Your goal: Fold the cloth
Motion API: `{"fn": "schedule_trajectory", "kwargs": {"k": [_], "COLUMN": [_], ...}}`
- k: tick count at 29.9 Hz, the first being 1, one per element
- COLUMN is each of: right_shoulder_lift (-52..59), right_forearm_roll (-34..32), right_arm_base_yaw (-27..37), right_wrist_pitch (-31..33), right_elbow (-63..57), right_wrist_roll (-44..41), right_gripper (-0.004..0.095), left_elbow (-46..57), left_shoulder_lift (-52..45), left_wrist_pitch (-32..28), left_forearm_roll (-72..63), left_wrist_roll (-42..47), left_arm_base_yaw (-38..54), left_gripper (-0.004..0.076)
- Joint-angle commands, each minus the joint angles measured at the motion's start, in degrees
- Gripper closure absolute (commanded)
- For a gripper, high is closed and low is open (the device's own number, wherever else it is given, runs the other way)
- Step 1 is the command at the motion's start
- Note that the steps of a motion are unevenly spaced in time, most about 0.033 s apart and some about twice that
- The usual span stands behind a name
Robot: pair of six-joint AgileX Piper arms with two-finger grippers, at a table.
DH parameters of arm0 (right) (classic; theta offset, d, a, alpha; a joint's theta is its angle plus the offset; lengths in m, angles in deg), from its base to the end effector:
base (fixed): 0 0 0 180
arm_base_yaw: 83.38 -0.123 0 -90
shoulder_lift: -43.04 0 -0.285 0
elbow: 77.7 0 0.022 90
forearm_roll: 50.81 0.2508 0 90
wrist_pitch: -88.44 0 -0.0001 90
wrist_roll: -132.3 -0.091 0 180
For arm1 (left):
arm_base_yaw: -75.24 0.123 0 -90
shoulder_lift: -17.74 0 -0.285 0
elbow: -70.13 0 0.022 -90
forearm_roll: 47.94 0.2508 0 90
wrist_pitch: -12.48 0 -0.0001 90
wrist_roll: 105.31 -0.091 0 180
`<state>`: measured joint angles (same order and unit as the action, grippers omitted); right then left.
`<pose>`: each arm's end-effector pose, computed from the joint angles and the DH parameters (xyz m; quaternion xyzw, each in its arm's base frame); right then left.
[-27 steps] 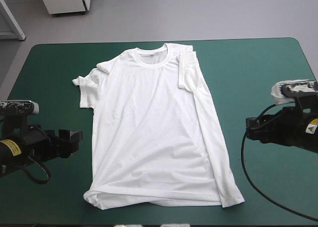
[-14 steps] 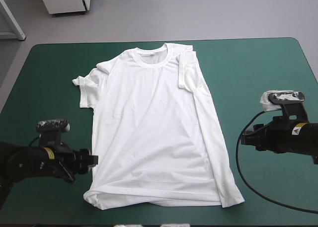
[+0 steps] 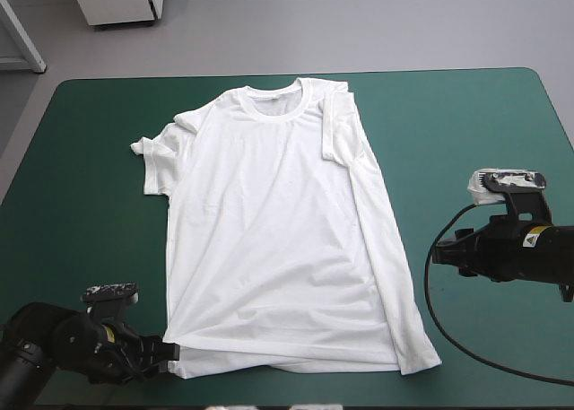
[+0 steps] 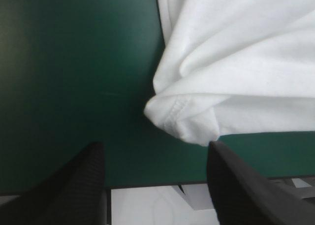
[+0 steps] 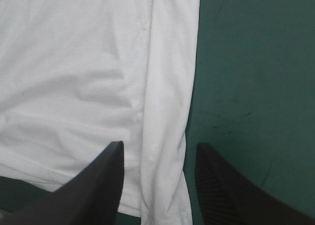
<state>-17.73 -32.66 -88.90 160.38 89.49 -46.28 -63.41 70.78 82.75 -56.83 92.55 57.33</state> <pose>0.1421 0.0408 0.3928 -0.0548 0.9415 0.1681 0.2868 0.0871 -0.0421 0.2425 -0.0191 0.9930 -0.0987 0.0616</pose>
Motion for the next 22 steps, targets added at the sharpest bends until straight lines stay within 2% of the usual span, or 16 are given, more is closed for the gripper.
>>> {"fn": "schedule_trajectory", "kwargs": {"k": [1,8,13,16,19,20,22], "right_shoulder_lift": [0.3,0.3,0.3,0.3,0.1,0.0,-0.3], "right_forearm_roll": [1.4,1.6,1.6,1.3,1.1,1.1,1.6], "right_arm_base_yaw": [0.6,0.6,0.6,0.6,0.6,0.6,0.6], "right_wrist_pitch": [-0.3,-0.3,-0.3,-0.3,-0.3,-0.3,-0.3], "right_elbow": [1.4,1.4,1.4,1.4,1.4,1.4,1.3], "right_wrist_roll": [-1.0,-2.0,-3.0,-2.7,-2.3,-1.9,-1.8], "right_gripper": [0.0478,0.0494,0.0494,0.0494,0.0494,0.0494,0.0494], "left_elbow": [0.9,2.4,2.4,2.4,2.4,2.4,2.4], "left_shoulder_lift": [0.1,5.7,11.4,14.6,16.7,17.0,17.2], "left_wrist_pitch": [-3.2,-9.8,-11.6,-13.8,-16.3,-16.9,-16.9], "left_forearm_roll": [-1.0,-3.4,-1.6,-2.3,-4.9,-5.3,-5.4], "left_wrist_roll": [-0.4,-3.4,-4.4,-5.0,-8.1,-9.8,-10.1], "left_arm_base_yaw": [0.1,0.1,0.1,0.1,0.1,0.1,0.1], "left_gripper": [0.0288,0.0293,0.0356,0.048,0.0694,0.073,0.0733]}}
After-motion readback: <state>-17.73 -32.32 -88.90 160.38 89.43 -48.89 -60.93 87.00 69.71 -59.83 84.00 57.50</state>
